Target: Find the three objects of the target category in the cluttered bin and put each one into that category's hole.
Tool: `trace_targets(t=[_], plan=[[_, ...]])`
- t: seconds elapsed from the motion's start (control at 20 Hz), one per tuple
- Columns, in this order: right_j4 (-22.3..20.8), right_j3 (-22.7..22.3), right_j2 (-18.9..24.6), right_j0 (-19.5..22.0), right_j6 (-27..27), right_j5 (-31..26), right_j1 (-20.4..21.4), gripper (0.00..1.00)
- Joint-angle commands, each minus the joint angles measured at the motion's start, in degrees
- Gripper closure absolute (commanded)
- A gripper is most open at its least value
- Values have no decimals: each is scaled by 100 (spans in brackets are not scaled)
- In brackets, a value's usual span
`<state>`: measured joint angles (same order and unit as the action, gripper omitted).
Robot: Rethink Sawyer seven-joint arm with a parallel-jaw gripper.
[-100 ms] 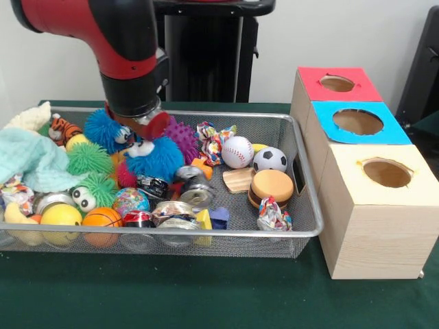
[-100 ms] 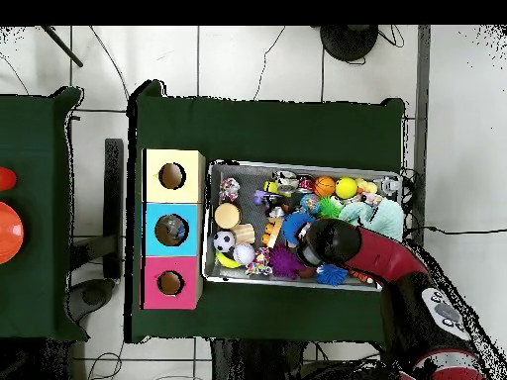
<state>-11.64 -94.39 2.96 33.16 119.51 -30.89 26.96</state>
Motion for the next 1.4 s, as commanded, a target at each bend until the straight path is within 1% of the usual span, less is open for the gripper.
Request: trace_targets(t=[0.05, 0.25, 0.45, 0.65, 0.85, 0.9, 0.95, 1.05, 1.1, 1.25, 1.4], plan=[[-1196, -112, -112, 463, -668, 760, -1016, 100], [-1274, -80, -134, 416, -461, 778, -1037, 100], [-1373, -27, -108, 487, -521, 732, -1055, 100], [-1437, -35, -64, 572, -500, 814, -1117, 100], [-1435, -41, -124, 475, -341, 759, -1092, 100], [-1393, -66, -161, 433, -224, 773, -1082, 100], [-1367, -87, -215, 369, -100, 811, -1059, 100], [-1407, -122, -248, 311, -19, 982, -1038, 100], [-1376, -166, -272, 290, 89, 1099, -1030, 0], [-1306, -128, -300, 221, 139, 921, -1026, 0], [-1197, -130, -405, 21, 291, 737, -913, 0]])
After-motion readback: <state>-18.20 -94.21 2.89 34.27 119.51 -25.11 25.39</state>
